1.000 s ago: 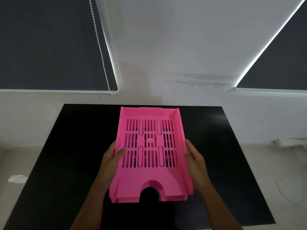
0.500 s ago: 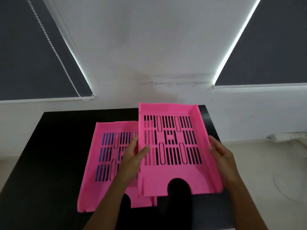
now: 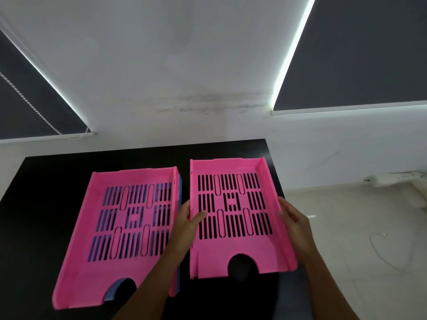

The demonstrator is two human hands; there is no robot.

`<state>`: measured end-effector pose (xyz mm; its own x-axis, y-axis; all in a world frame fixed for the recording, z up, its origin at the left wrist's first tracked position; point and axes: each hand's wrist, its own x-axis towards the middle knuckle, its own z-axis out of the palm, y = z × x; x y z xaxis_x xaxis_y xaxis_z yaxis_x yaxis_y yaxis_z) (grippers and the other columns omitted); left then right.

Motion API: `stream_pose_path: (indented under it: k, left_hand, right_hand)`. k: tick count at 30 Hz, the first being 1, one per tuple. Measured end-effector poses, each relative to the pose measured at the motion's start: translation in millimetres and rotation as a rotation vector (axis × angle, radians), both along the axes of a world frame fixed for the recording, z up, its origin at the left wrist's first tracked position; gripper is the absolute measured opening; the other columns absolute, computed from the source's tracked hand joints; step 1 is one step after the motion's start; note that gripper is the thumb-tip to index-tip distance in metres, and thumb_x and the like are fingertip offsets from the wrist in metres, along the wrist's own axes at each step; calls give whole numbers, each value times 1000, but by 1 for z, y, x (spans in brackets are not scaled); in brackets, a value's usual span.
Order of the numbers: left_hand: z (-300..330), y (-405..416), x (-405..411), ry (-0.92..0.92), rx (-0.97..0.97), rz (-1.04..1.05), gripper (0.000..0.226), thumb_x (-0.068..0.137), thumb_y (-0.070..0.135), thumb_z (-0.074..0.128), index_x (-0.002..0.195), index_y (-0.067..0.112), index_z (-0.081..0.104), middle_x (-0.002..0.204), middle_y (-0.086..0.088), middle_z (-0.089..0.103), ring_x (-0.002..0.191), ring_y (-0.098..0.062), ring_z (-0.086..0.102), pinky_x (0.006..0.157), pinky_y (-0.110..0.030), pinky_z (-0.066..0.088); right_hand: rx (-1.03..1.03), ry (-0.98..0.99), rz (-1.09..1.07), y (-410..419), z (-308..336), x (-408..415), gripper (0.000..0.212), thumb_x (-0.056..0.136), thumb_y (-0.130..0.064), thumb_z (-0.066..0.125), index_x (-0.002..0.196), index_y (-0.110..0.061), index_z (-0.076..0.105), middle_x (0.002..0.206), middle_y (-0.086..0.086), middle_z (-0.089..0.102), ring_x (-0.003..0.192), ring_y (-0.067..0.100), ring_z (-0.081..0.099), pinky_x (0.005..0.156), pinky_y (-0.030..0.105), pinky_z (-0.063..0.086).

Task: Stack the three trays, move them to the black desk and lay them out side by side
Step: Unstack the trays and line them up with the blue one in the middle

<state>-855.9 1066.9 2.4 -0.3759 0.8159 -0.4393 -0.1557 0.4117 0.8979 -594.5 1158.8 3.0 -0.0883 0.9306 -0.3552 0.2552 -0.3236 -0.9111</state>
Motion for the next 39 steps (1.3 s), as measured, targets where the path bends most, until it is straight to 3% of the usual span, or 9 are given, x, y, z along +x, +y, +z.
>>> stream_pose_path:
  k: [8, 11, 15, 18, 20, 24, 30, 35, 39]
  left_hand:
    - [3, 1, 15, 54, -160, 35, 76, 91, 29, 64, 155, 17, 25, 162, -8, 28, 146, -28, 32, 117, -50, 28]
    - [2, -1, 15, 68, -172, -6, 81, 87, 37, 65, 155, 21, 25, 162, -7, 29, 145, -25, 34, 117, -52, 29]
    - [5, -3, 14, 62, -166, -23, 73, 93, 29, 61, 155, 19, 25, 162, -6, 29, 146, -25, 33, 117, -47, 28]
    - [10, -5, 10, 45, -137, -12, 70, 92, 28, 62, 153, 23, 29, 158, -1, 36, 144, -21, 36, 117, -46, 30]
    - [13, -6, 6, 25, -101, 1, 63, 95, 18, 59, 152, 20, 32, 146, 9, 46, 138, -14, 42, 112, -36, 34]
    - [21, -10, -12, 30, -31, 9, 66, 95, 19, 60, 154, 21, 31, 157, 3, 35, 145, -15, 32, 111, -35, 30]
    - [41, -32, -64, 131, 103, 41, 59, 95, 20, 60, 150, 21, 39, 154, 3, 41, 139, -10, 38, 109, -29, 33]
    - [49, -67, -127, 219, 145, 193, 55, 94, 22, 61, 147, 22, 45, 152, 2, 46, 137, -15, 44, 111, -38, 37]
    - [50, -104, -179, 241, 141, 390, 48, 96, 22, 56, 143, 25, 49, 139, 2, 58, 118, -7, 61, 99, -37, 51]
  right_hand:
    - [-46, -62, 59, 1, -18, 0, 45, 98, -13, 52, 143, -20, 49, 120, -14, 60, 98, -3, 60, 94, 35, 52]
    - [-33, -110, 105, 1, -21, -2, 46, 99, -14, 50, 145, -19, 45, 123, -8, 60, 97, -4, 59, 82, 19, 52]
    - [-41, -142, 101, -3, -21, -4, 48, 99, -15, 50, 147, -18, 43, 136, 3, 59, 102, 5, 61, 88, 28, 53]
    - [-19, -175, 82, -5, -15, -12, 47, 100, -14, 49, 147, -16, 42, 121, -3, 59, 90, -6, 57, 71, 10, 46]
    - [33, -193, 53, -7, -9, -19, 45, 101, -14, 48, 145, -19, 44, 111, -9, 58, 91, -1, 60, 66, 9, 45]
    - [127, -211, 23, -9, 4, -44, 40, 99, -21, 49, 139, -26, 51, 113, -6, 66, 93, 13, 68, 78, 41, 62]
    - [179, -168, 97, -27, 21, -115, 39, 98, -15, 54, 137, -16, 56, 135, -4, 58, 116, 7, 53, 96, 24, 42]
    - [134, -136, 242, -61, 12, -174, 42, 98, -12, 56, 140, -12, 53, 140, 2, 59, 118, 3, 55, 82, -3, 39]
    - [41, -81, 310, -91, 0, -212, 51, 99, -18, 54, 148, -12, 41, 151, 3, 46, 134, 12, 45, 103, 18, 35]
